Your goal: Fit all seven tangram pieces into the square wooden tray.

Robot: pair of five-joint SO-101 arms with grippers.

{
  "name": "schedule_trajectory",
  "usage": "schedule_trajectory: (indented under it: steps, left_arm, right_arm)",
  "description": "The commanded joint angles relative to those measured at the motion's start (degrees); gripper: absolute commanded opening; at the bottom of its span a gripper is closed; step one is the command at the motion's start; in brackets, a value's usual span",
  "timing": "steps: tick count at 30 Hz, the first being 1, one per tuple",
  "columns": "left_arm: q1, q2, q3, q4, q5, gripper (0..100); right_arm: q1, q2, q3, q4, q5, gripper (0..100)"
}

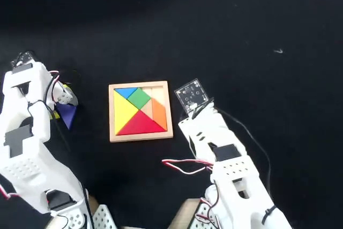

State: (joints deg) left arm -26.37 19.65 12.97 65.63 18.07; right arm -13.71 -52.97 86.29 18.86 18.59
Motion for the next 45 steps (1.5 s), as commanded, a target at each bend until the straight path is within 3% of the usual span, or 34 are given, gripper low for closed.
schedule_trajectory:
  steps: [1, 14, 19, 23, 27, 31, 35, 41, 45]
  left_arm:
    - [2.8, 0.0, -4.8, 5.9, -0.4, 22]
    - [10.8, -0.1, -24.1, 24.6, -0.4, 22]
    - [7.4, -0.1, -24.5, 25.9, -4.5, 24]
    - [4.1, -0.1, -17.3, 22.2, -9.9, 36]
    - [2.9, -0.1, -6.5, 11.5, -18.1, 34]
    - [0.5, -0.1, -0.1, 1.4, -21.1, 33]
    - [1.3, -0.1, -1.4, 2.6, -24.7, 33]
    - [1.6, 2.2, -3.6, 2.8, -22.9, 33]
    - [1.6, 2.8, -3.3, 3.1, -23.3, 24]
  right_arm:
    - [-0.9, -1.5, -0.5, -1.2, -0.1, 1.5]
    - [-0.9, -1.5, -0.5, -1.2, -0.1, 1.5]
    - [-0.9, -1.5, -0.4, -1.2, -0.1, 1.5]
    - [-0.9, -1.5, -0.5, -1.2, -0.1, 1.5]
    - [-0.9, -1.5, -0.5, -1.2, -0.1, 1.5]
    - [-0.9, -1.5, -0.5, -1.2, -0.1, 1.5]
    - [-0.9, -1.5, -0.5, -1.2, -0.1, 1.5]
    - [-0.9, -1.5, -0.5, -1.2, -0.1, 1.5]
    - [-0.9, -1.5, -0.5, -1.2, -0.1, 1.5]
